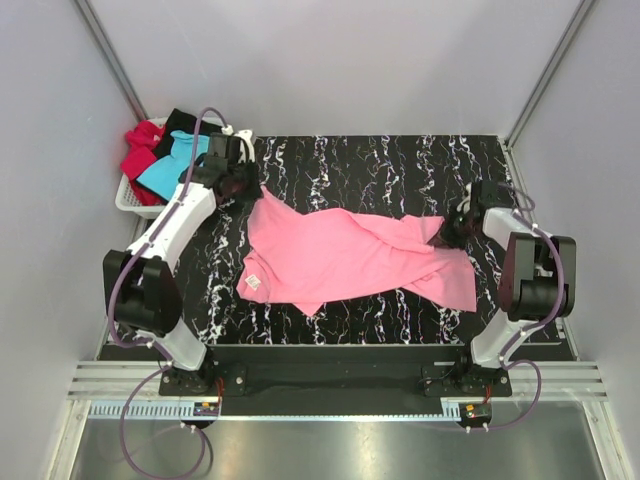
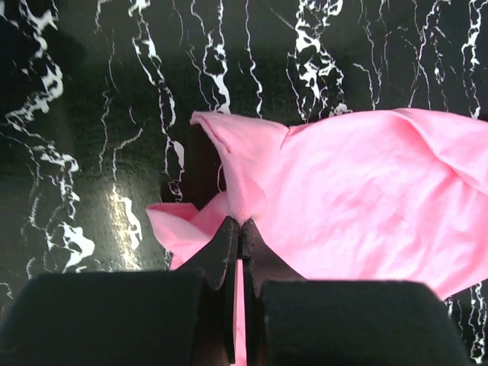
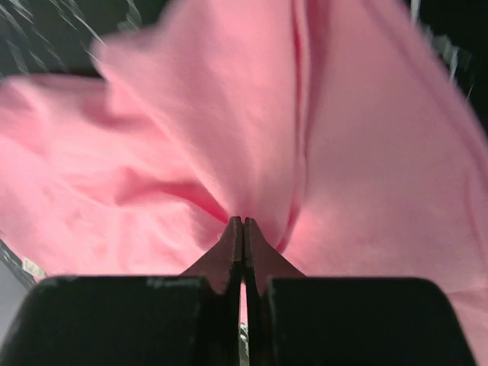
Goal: Fold and stack the t-shirts
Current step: Flatten the tshirt out
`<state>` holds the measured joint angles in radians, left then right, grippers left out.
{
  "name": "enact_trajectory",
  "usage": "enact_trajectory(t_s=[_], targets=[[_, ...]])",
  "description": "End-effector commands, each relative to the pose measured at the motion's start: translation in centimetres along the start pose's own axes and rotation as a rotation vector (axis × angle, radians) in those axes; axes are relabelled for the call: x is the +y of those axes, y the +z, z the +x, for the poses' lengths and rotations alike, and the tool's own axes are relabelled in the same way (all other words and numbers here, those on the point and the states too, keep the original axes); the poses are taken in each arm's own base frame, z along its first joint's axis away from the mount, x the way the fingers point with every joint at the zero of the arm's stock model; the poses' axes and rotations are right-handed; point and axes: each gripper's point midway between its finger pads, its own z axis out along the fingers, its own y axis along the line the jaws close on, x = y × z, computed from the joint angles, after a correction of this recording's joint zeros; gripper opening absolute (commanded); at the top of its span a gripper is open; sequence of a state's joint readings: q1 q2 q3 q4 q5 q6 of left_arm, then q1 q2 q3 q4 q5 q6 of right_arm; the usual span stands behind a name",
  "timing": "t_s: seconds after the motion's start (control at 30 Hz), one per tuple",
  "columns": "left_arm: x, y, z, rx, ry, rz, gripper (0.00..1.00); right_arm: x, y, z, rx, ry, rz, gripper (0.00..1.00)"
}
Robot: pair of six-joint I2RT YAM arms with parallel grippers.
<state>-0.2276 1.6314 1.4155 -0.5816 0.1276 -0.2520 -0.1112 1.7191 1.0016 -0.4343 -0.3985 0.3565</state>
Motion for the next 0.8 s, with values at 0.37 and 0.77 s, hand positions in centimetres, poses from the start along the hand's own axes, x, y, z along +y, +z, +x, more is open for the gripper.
enact_trajectory(t_s=[0.37, 0.77], targets=[[-5.9, -15.8, -26.4, -0.741, 0.307, 0.130, 0.00, 19.8, -20.6, -26.3, -0.810, -0.438, -0.249, 0.00], [-9.0, -36.3, -28.2, -1.140, 0.374, 0.117, 0.00, 27.8, -43.5, -23.4, -1.280, -0.640, -0.345, 0.00]])
